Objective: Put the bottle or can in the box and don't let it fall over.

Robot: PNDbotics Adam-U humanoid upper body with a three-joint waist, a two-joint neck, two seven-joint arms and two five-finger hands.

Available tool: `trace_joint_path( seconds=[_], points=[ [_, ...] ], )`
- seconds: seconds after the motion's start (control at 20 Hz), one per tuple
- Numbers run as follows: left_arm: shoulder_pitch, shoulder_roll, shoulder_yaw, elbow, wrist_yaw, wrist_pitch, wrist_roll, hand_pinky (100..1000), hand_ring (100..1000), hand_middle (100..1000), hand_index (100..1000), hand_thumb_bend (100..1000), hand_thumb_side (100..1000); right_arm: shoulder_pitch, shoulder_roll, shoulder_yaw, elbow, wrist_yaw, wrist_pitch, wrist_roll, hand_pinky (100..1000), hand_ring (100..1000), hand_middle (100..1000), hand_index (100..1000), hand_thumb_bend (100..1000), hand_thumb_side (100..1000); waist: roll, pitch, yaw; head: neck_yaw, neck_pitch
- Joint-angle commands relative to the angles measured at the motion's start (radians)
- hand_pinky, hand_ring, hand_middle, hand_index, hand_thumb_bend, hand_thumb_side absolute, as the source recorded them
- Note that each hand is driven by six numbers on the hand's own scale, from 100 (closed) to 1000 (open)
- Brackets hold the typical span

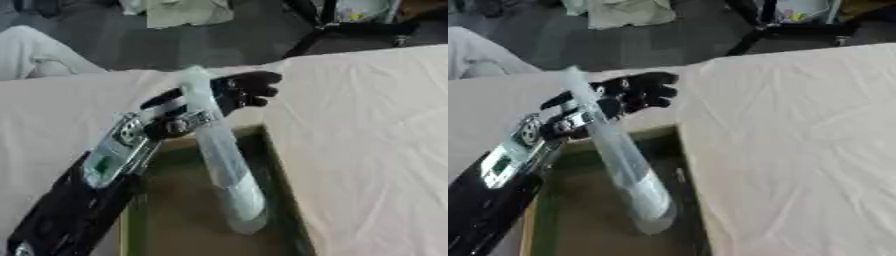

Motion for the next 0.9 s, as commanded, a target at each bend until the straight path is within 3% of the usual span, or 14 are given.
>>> trace_joint_path(
  seconds=[0.05, 0.15, 0.25, 0.35, 0.4, 0.45, 0.5, 0.55, 0.65, 0.75, 0.8, 0.85, 0.9],
  points=[
    [-0.017, 0.041, 0.033, -0.032, 0.025, -0.091, -0.108, 1000, 1000, 1000, 856, 178, 821, 0.013, -0.022, -0.018, -0.017, -0.014, -0.085, 0.089, 966, 776, 836, 936, 100, 633, -0.005, -0.03, 0.003, -0.005, 0.003],
    [-0.015, 0.054, 0.039, -0.042, 0.017, -0.081, -0.108, 1000, 1000, 1000, 831, 171, 855, 0.018, -0.021, -0.021, -0.017, -0.019, -0.085, 0.089, 966, 776, 835, 935, 100, 637, -0.005, -0.033, 0.007, -0.009, 0.006],
    [-0.016, 0.067, 0.032, -0.053, -0.009, -0.086, -0.108, 1000, 1000, 1000, 896, 146, 867, 0.018, -0.024, -0.022, -0.017, -0.029, -0.079, 0.087, 965, 775, 834, 935, 100, 639, -0.006, -0.035, 0.007, -0.007, 0.007],
    [-0.017, 0.075, 0.014, -0.057, -0.037, -0.099, -0.108, 1000, 1000, 1000, 940, 100, 782, 0.017, -0.027, -0.024, -0.017, -0.035, -0.072, 0.088, 965, 775, 834, 934, 100, 638, -0.007, -0.037, 0.004, -0.005, 0.006],
    [-0.017, 0.08, -0.003, -0.058, -0.051, -0.098, -0.108, 1000, 1000, 1000, 936, 100, 640, 0.017, -0.028, -0.024, -0.017, -0.036, -0.069, 0.089, 965, 774, 834, 934, 100, 638, -0.008, -0.037, 0.002, -0.003, 0.006],
    [-0.018, 0.084, -0.018, -0.059, -0.066, -0.093, -0.108, 1000, 1000, 1000, 898, 100, 269, 0.017, -0.028, -0.026, -0.017, -0.039, -0.068, 0.09, 965, 775, 834, 934, 100, 638, -0.009, -0.037, 0.001, -0.003, 0.005],
    [-0.018, 0.085, -0.027, -0.061, -0.082, -0.091, -0.108, 1000, 1000, 1000, 893, 100, 237, 0.017, -0.029, -0.027, -0.017, -0.041, -0.068, 0.09, 965, 774, 834, 934, 100, 638, -0.009, -0.037, 0.0, -0.003, 0.005],
    [-0.017, 0.085, -0.034, -0.06, -0.099, -0.09, -0.108, 1000, 1000, 1000, 853, 100, 142, 0.016, -0.029, -0.028, -0.017, -0.043, -0.068, 0.091, 965, 775, 834, 934, 100, 636, -0.009, -0.036, 0.0, -0.003, 0.004],
    [-0.015, 0.081, -0.044, -0.052, -0.132, -0.09, -0.108, 1000, 1000, 1000, 804, 100, 110, 0.015, -0.029, -0.028, -0.017, -0.044, -0.067, 0.092, 965, 775, 834, 934, 100, 637, -0.009, -0.035, -0.001, -0.001, 0.004],
    [-0.011, 0.075, -0.051, -0.048, -0.166, -0.097, -0.108, 1000, 1000, 1000, 793, 100, 172, 0.014, -0.028, -0.028, -0.017, -0.041, -0.066, 0.092, 965, 775, 834, 934, 100, 638, -0.008, -0.033, -0.001, -0.001, 0.005],
    [-0.01, 0.073, -0.052, -0.049, -0.181, -0.105, -0.108, 1000, 1000, 1000, 792, 100, 239, 0.013, -0.026, -0.028, -0.017, -0.04, -0.067, 0.091, 965, 775, 834, 933, 100, 638, -0.008, -0.032, 0.0, -0.001, 0.005],
    [-0.009, 0.073, -0.055, -0.055, -0.196, -0.117, -0.108, 1000, 1000, 1000, 808, 100, 425, 0.013, -0.026, -0.027, -0.017, -0.038, -0.067, 0.09, 964, 775, 833, 933, 100, 639, -0.007, -0.032, 0.0, -0.003, 0.006],
    [-0.009, 0.075, -0.06, -0.064, -0.212, -0.13, -0.108, 1000, 1000, 1000, 821, 100, 449, 0.012, -0.025, -0.027, -0.017, -0.037, -0.067, 0.088, 964, 775, 833, 933, 100, 639, -0.006, -0.032, 0.001, -0.004, 0.007]
  ],
)
